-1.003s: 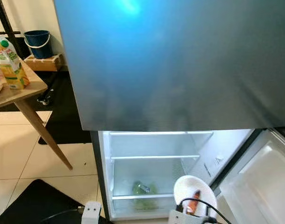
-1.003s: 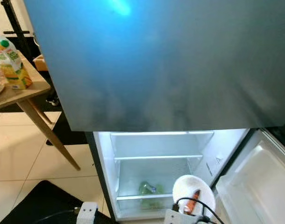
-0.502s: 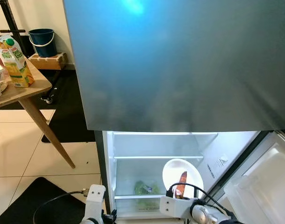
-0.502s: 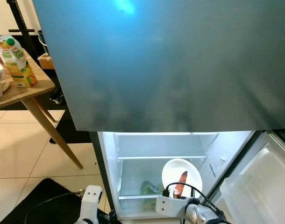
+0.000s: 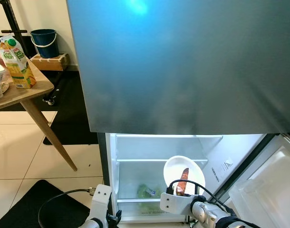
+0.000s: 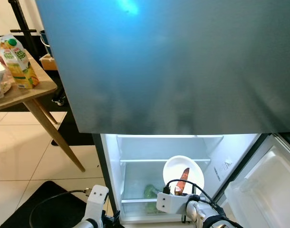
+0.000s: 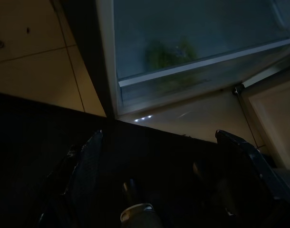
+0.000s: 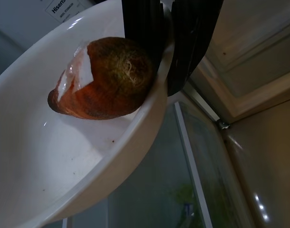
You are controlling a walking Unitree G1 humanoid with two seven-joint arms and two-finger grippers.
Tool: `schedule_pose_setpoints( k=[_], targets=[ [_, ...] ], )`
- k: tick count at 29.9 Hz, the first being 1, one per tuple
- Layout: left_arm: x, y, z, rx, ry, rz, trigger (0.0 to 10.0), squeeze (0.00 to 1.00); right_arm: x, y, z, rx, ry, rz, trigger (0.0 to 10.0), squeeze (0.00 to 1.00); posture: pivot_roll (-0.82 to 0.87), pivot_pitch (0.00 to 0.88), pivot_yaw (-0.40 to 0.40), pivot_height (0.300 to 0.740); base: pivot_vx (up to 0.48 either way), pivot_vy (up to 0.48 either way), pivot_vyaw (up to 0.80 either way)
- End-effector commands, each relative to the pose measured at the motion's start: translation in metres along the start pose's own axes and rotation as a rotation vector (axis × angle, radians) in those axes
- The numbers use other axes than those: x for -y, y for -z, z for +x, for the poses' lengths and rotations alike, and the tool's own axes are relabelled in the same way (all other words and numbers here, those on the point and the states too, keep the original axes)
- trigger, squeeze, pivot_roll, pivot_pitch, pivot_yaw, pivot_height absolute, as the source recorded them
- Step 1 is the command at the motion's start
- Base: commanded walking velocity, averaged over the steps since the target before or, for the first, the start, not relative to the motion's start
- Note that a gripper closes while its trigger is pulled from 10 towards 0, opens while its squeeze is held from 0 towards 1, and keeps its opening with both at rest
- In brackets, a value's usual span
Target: Restocking fridge
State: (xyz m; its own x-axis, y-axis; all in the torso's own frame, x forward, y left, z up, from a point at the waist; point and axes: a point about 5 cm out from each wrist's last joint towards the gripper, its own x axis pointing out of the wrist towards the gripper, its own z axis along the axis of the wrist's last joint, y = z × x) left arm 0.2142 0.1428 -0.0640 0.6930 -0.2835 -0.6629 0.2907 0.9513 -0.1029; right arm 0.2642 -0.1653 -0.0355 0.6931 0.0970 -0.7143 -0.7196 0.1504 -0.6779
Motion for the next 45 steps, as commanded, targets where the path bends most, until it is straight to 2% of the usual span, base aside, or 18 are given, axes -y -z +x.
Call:
schedule_pose_setpoints(
  k=[1, 7, 24, 33, 45],
  targets=[
    [0.002, 0.004, -0.001, -0.006, 0.004, 0.019, 10.0, 0.00, 0.003, 0.000, 0.000, -0.005, 0.002, 0.015, 10.0, 0.00, -0.04, 0.013, -0.045, 0.695, 0.000, 0.000, 0.00],
    [0.003, 0.003, -0.001, -0.005, 0.007, 0.025, 10.0, 0.00, 0.002, 0.001, 0.000, -0.012, -0.004, 0.016, 10.0, 0.00, -0.04, 0.014, -0.044, 0.685, 0.000, 0.000, 0.00],
    [0.008, 0.002, 0.001, 0.003, 0.021, 0.039, 10.0, 0.00, 0.002, 0.004, 0.000, -0.021, -0.011, 0.003, 10.0, 0.00, -0.04, 0.019, -0.044, 0.622, 0.000, 0.000, 0.00],
    [0.010, 0.000, 0.002, 0.010, 0.028, 0.043, 10.0, 0.00, 0.003, 0.006, 0.000, -0.033, -0.007, -0.011, 10.0, 0.00, -0.04, 0.022, -0.045, 0.622, 0.000, 0.000, 0.00],
    [0.011, -0.009, 0.005, 0.040, 0.033, 0.059, 10.0, 0.00, 0.006, 0.008, -0.001, -0.038, -0.012, -0.028, 10.0, 0.00, -0.05, 0.018, -0.048, 0.572, 0.000, 0.000, 0.00]
  ],
)
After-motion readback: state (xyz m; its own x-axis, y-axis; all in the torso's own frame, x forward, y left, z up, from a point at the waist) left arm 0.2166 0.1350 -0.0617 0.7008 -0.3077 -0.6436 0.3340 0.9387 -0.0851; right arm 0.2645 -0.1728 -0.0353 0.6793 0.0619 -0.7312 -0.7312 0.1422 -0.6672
